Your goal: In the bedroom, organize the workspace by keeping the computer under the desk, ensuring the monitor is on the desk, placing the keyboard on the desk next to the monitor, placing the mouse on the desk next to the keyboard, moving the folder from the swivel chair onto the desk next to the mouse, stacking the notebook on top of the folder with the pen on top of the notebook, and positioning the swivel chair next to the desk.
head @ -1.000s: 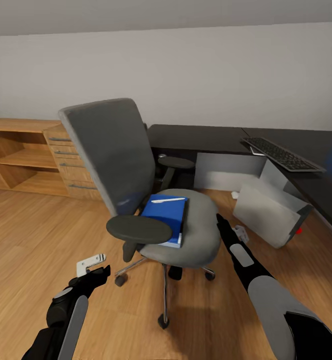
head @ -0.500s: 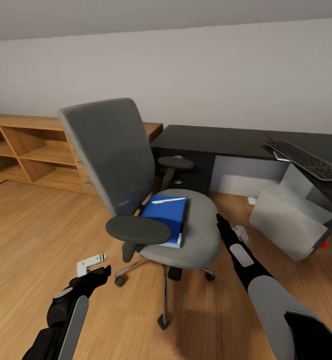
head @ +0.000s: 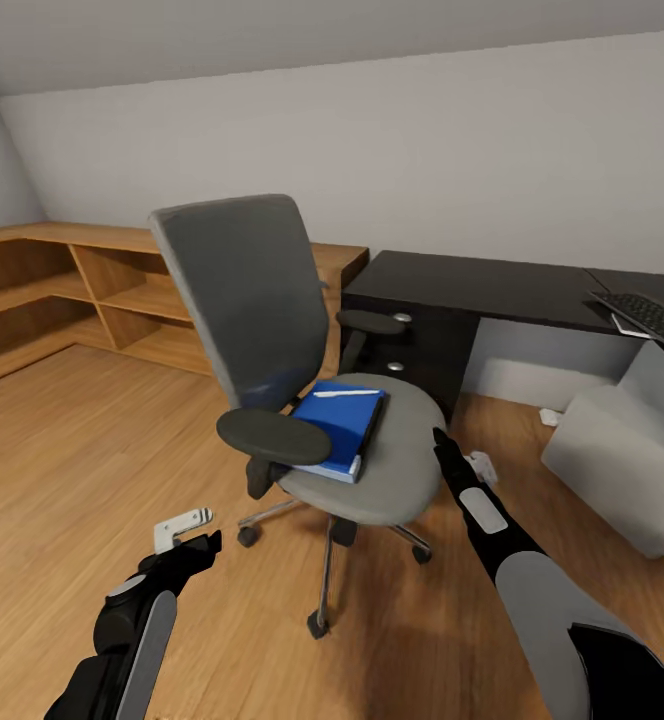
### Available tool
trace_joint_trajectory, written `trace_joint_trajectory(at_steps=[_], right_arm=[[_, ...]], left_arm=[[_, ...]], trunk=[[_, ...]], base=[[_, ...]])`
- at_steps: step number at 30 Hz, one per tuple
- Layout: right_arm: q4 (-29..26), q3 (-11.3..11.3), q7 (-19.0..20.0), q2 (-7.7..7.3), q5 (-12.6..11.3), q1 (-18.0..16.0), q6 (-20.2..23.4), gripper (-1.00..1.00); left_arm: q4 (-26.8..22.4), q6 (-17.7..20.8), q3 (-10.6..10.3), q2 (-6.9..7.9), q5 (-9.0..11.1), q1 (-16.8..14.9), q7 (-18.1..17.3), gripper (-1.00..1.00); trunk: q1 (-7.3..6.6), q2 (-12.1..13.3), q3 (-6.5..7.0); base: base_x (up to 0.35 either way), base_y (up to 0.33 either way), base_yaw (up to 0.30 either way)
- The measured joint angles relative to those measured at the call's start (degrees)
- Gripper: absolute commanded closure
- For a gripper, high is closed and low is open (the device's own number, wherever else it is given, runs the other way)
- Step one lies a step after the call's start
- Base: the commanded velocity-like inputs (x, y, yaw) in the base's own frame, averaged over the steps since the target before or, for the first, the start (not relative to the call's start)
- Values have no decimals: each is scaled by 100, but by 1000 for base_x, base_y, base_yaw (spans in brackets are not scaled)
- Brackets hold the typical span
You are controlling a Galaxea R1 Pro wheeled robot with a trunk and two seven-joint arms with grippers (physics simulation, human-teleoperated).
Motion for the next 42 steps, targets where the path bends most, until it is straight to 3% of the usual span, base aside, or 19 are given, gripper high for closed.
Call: trace_joint_trajectory(at_steps=[18,42], right_arm=[[-22,32,18,4,-4,2,1,-100],[-25,27,8,4,6,2,0,-100]], left_arm=[[11,1,-9,-1,-2,-2,0,-100],[37,2,-46,-18,-11,-1,2,-100]], trunk=[[1,1,0],[1,1,0]], base=[[0,0,104],[65,0,253]])
